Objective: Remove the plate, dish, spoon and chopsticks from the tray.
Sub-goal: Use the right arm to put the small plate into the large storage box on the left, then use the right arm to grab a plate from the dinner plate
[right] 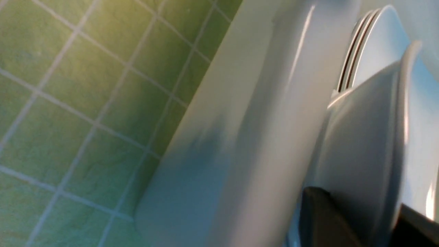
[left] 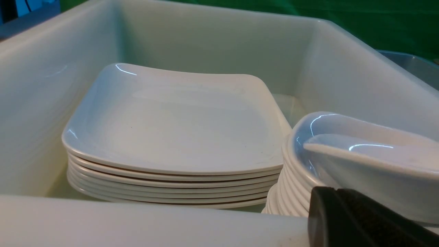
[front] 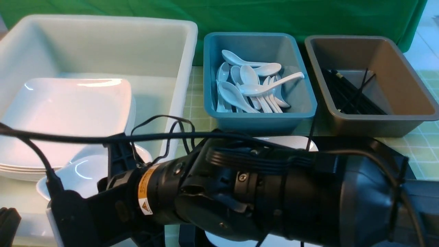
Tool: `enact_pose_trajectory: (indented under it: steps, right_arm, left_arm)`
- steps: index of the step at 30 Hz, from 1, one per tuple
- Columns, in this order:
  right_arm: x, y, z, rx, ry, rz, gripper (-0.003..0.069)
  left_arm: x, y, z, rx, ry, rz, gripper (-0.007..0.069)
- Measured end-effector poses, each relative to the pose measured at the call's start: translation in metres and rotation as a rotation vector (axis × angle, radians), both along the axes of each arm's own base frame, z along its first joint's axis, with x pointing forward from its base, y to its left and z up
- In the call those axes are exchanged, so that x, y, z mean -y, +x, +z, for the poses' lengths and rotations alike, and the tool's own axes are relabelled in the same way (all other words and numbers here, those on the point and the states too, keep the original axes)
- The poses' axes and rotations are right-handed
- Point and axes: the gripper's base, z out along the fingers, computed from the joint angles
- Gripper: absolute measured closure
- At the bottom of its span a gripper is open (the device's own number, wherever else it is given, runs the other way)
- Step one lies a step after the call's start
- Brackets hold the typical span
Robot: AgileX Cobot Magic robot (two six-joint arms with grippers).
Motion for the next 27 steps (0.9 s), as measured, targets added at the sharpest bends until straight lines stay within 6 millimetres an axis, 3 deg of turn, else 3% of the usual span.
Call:
enact_pose_trajectory:
  steps: [7,14,17,20,22,27]
  right_arm:
    - [0.000,0.002,0.001,0.065,-0.019,0.023,0.0361]
    - [0.006,0.003,0.013,0.116,-0.020,0.026,0.0346]
    - [0.015,-0.001,0.035,0.106,0.037,-0.005,0.0346]
    - [0.037,-0.009,0.075,0.057,0.134,-0.083,0.0363]
    - [0.050,-0.013,0.091,0.021,0.164,-0.130,0.0398]
    - [0.115,-0.030,0.138,-0.134,0.174,-0.370,0.0584]
  left_arm:
    - [0.000,0.000,0.000,0.000,0.000,0.000,0.0624]
    - [0.000,0.000,0.000,0.000,0.000,0.000,0.0624]
    - [0.000,0.000,0.000,0.000,0.000,0.000,0.0624]
    - [0.000,0.000,0.000,0.000,0.003,0.000,0.0624]
    - [0.000,0.000,0.000,0.000,0.001,0.000,0.0624]
    - [0.000,0.000,0.000,0.000,0.001,0.000,0.0624]
